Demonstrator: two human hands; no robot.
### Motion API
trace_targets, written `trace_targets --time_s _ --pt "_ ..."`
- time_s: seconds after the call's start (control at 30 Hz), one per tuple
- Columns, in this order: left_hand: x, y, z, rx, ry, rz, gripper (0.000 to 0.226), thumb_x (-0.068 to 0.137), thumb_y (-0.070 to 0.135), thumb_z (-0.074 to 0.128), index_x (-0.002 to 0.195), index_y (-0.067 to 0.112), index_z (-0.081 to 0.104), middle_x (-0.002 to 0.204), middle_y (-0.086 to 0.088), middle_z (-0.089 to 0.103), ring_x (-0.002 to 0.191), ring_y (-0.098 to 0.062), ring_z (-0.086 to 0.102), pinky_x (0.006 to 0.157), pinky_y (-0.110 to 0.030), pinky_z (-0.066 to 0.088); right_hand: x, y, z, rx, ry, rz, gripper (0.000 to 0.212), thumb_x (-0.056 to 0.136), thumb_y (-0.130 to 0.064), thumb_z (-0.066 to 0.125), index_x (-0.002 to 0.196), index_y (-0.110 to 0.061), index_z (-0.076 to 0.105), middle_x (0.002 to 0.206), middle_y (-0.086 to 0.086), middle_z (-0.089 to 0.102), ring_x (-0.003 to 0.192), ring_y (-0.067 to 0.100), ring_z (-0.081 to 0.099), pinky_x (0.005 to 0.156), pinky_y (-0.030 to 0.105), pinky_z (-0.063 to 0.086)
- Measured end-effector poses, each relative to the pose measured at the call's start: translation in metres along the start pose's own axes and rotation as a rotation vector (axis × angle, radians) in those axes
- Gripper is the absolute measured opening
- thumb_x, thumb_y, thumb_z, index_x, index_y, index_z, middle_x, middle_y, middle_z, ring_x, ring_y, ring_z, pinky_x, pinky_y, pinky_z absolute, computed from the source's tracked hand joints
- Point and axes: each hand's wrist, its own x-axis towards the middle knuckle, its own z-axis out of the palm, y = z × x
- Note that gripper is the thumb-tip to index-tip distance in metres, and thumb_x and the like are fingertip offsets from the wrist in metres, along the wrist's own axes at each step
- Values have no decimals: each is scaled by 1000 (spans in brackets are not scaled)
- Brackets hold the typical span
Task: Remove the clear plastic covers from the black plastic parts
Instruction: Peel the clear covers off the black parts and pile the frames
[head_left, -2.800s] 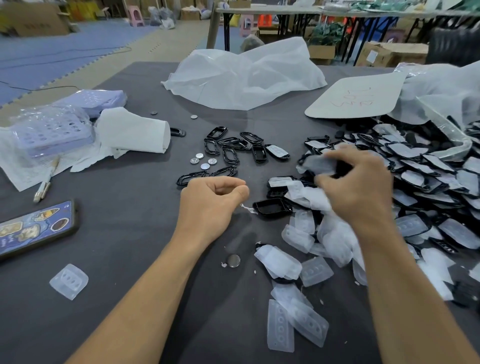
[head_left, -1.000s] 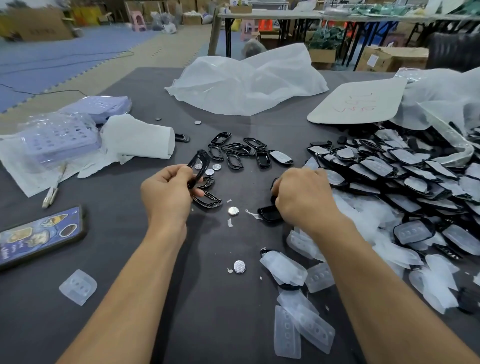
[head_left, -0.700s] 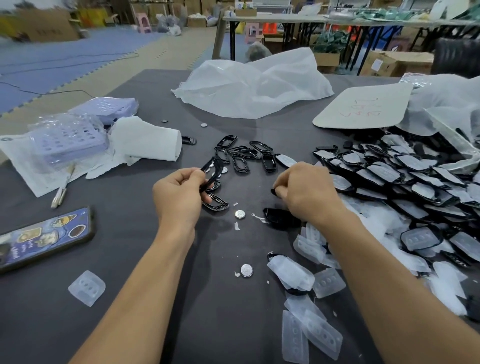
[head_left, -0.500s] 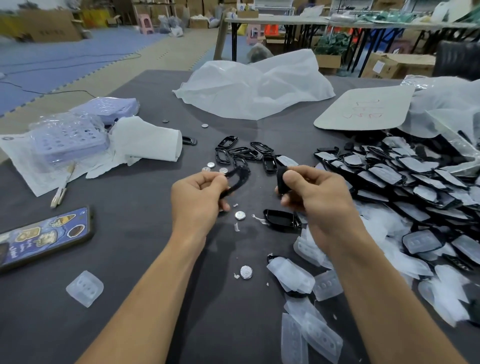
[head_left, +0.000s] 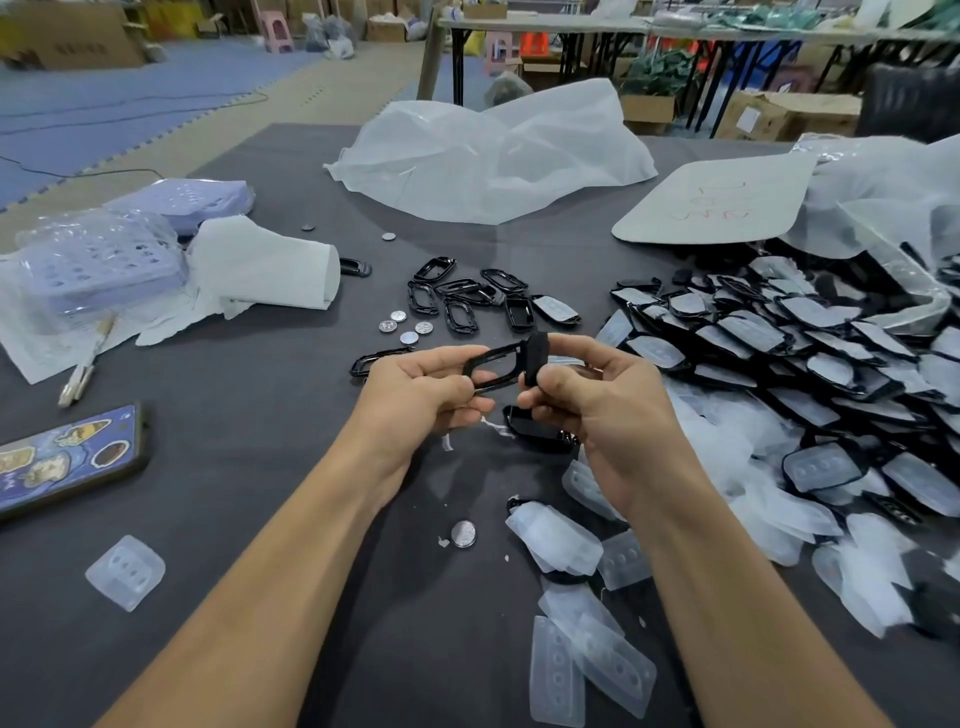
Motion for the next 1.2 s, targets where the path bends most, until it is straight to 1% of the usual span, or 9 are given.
trace_targets --time_s 0.27,0.43,0.53,0.63,0.73,0.83,0.93,1.03,1.2 --pt "1 0 -4 -11 -71 18 43 89 -19 60 114 13 74 99 -6 81 78 -18 78 67 -22 61 1 -1 -4 -39 24 -20 18 91 8 66 85 -9 68 74 11 72 54 16 65 52 20 52" --pt "0 1 -4 35 -81 16 39 89 -14 66 119 11 73 100 -8 81 83 -18 79 66 -22 60 1 -1 -4 -217 66 -66 24 90 3 68 76 -17 68 59 -3 60 49 6 50 45 13 39" --pt "-1 -1 -4 47 -82 13 34 90 -12 67 114 10 73 101 -8 81 87 -19 79 65 -22 61 0 -3 -5 -188 77 -52 23 90 5 62 77 -15 62 56 5 61 45 10 47 41 16 35" --pt "-1 -2 -4 46 -85 13 31 91 -11 67 111 12 74 100 -8 81 89 -20 79 64 -22 60 -1 -4 -4 -77 25 -54 15 92 -2 63 81 -12 62 71 15 73 52 19 58 44 21 44" --pt "0 -2 -3 53 -97 16 31 92 -11 65 109 14 74 98 -7 81 89 -18 79 65 -22 60 0 -3 -6 -69 18 -102 18 91 -26 76 83 -13 67 77 15 76 59 21 66 53 24 54" --pt "0 -3 -2 53 -111 11 32 93 -12 64 110 13 74 100 -6 81 89 -17 79 67 -22 61 1 0 -8 -112 57 -134 12 88 -9 77 80 -14 70 77 12 75 63 20 67 56 23 54" --pt "1 -4 -2 53 -111 7 34 93 -13 62 112 12 74 101 -5 81 90 -18 79 68 -22 61 3 2 -10 -157 113 -135 23 88 8 68 86 -16 69 74 10 74 62 18 69 54 21 53" --pt "1 -3 -2 43 -109 8 34 94 -13 61 114 11 73 102 -4 81 91 -18 79 68 -22 61 7 3 -13 -135 149 -141 19 92 5 65 100 -11 60 70 9 73 53 18 66 48 22 50" --pt "1 -3 -2 37 -118 9 33 94 -12 62 113 12 73 104 -6 81 92 -19 79 69 -23 61 10 5 -17 -169 177 -176 10 89 0 73 91 -9 69 64 5 70 47 16 61 44 22 46"
